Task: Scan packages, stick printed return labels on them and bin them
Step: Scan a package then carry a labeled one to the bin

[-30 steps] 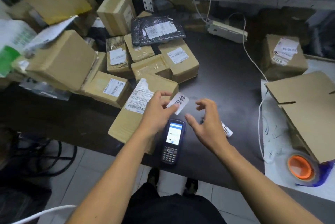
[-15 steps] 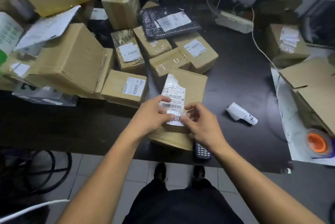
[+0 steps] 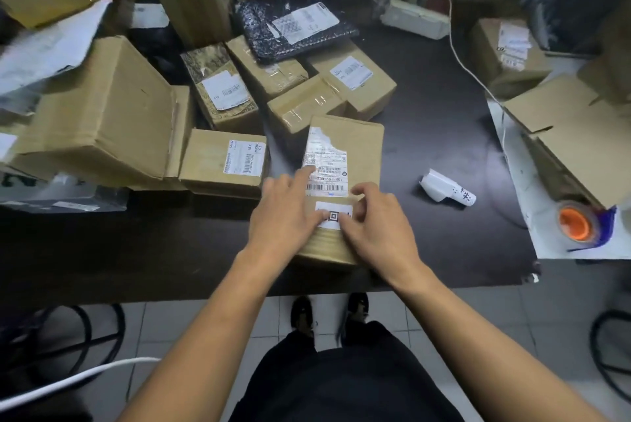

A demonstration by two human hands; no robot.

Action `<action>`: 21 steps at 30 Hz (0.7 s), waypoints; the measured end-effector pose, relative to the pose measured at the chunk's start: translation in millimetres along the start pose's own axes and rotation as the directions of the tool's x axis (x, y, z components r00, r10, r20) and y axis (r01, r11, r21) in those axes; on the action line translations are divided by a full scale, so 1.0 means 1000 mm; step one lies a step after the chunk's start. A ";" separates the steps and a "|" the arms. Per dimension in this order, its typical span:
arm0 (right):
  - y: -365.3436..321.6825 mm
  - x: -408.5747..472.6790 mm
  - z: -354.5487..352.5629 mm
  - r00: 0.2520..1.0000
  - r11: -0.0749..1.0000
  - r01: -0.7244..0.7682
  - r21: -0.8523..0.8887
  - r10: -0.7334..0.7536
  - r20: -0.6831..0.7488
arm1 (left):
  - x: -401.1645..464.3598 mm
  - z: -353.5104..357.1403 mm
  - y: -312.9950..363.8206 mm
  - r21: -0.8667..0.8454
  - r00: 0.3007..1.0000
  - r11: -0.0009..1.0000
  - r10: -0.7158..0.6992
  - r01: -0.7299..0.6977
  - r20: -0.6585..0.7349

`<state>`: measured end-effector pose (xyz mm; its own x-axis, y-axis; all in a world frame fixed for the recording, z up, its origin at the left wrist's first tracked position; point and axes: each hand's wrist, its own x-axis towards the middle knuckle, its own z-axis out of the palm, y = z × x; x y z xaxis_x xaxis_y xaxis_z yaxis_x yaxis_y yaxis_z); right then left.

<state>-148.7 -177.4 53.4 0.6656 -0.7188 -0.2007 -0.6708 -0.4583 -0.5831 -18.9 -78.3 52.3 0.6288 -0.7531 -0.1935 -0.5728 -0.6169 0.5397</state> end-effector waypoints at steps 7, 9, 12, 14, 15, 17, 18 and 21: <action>0.019 0.005 -0.003 0.990 0.989 -0.016 0.149 0.036 -0.134 | 0.002 0.009 -0.016 -0.432 0.999 0.901 -0.015 0.030 0.039; 0.017 0.004 0.005 0.999 0.984 0.010 0.177 -0.002 -0.046 | 0.002 0.013 -0.016 -0.455 0.998 0.891 0.028 -0.001 0.053; 0.017 0.003 0.010 0.999 0.971 -0.042 0.235 0.034 0.040 | 0.002 0.019 -0.023 -0.455 0.993 0.890 0.050 0.003 0.105; 0.021 0.003 0.006 0.998 0.952 -0.069 0.298 0.066 0.020 | 0.000 0.018 -0.029 -0.558 0.993 0.826 -0.008 0.072 0.116; 0.022 0.002 0.003 0.996 0.939 -0.091 0.332 0.090 0.020 | -0.002 0.016 -0.032 -0.607 0.990 0.785 -0.053 0.124 0.133; 0.025 0.000 -0.003 0.988 0.915 -0.151 0.375 0.128 0.086 | -0.004 0.015 -0.034 -0.649 0.982 0.741 -0.078 0.174 0.174; 0.025 -0.002 -0.004 0.982 0.910 -0.171 0.378 0.127 0.139 | -0.005 0.016 -0.034 -0.651 0.979 0.740 -0.049 0.169 0.199; 0.025 -0.005 -0.003 0.965 0.909 -0.179 0.376 0.087 0.249 | -0.009 0.021 -0.033 -0.638 0.969 0.755 0.013 0.152 0.246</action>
<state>-169.9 -186.2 42.3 0.6652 -0.6030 -0.4404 -0.6058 -0.0912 -0.7903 -16.8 -55.5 19.3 0.4723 -0.7942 -0.3823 -0.0016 -0.4345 0.9007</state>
